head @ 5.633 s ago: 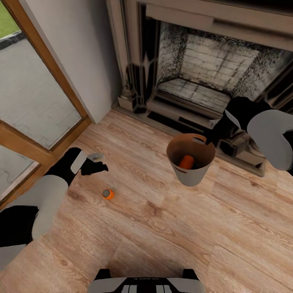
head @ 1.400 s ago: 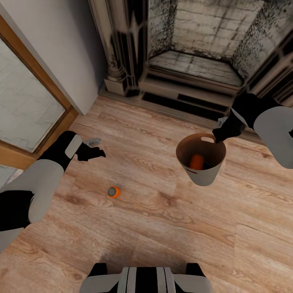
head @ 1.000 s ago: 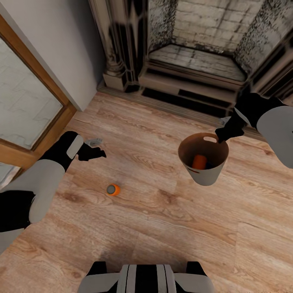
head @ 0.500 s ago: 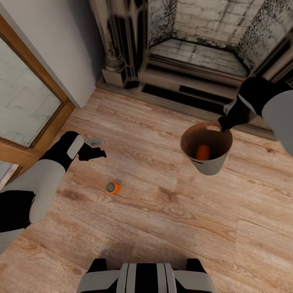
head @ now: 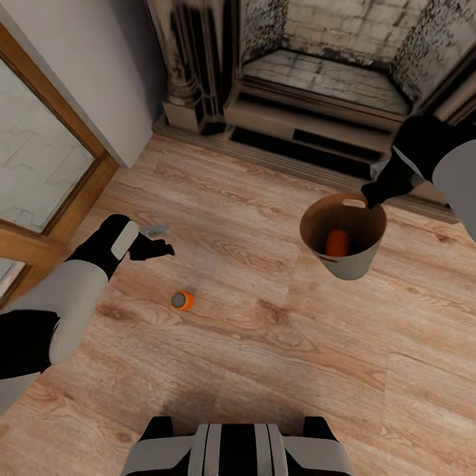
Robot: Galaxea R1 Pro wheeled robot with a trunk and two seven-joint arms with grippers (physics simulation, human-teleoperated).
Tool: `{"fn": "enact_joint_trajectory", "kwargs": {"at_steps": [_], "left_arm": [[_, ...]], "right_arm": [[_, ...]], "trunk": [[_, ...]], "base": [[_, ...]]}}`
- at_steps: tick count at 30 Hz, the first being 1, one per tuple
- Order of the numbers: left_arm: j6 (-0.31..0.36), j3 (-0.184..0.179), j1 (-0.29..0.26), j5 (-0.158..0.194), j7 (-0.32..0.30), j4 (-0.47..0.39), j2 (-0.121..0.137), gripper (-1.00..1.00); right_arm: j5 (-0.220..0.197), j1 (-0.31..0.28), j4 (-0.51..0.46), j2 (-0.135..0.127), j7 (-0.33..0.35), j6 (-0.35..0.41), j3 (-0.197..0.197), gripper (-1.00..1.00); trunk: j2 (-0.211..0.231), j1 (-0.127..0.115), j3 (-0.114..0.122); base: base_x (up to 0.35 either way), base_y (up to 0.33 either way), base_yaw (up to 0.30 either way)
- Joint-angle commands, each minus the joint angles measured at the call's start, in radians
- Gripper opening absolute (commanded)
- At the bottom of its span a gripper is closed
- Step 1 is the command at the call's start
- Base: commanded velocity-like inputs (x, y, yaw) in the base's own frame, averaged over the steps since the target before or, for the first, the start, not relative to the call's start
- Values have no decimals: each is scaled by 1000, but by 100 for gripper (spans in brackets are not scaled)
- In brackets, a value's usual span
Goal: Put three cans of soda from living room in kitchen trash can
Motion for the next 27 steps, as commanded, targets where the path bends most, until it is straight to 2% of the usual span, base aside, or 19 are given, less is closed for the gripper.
{"fn": "enact_joint_trajectory", "kwargs": {"at_steps": [1, 5, 12, 20, 27], "left_arm": [[-1, -1, 0, 0, 0, 2, -2, 100], [-3, -1, 0, 0, 0, 2, -10, 100], [-6, -2, 2, -1, 0, -1, -19, 100], [-6, -2, 2, -1, 0, -1, -20, 100], [-7, -2, 2, -1, 0, -1, -20, 100]], "right_arm": [[-6, -1, 1, 0, 3, 4, 0, -100], [-6, -1, 1, 0, 3, 4, 2, -100], [-7, -1, 1, 2, 3, 4, 4, -100], [-7, -2, 1, 0, 3, 4, 8, -100], [-7, -1, 1, -3, 3, 4, 10, -100]], "trunk": [[-7, 4, -5], [-35, 19, -23], [-35, 19, -34], [-91, 50, -72], [-91, 50, -83]], "base": [[0, 0, 0], [0, 0, 0], [0, 0, 0], [0, 0, 0], [0, 0, 0]]}}
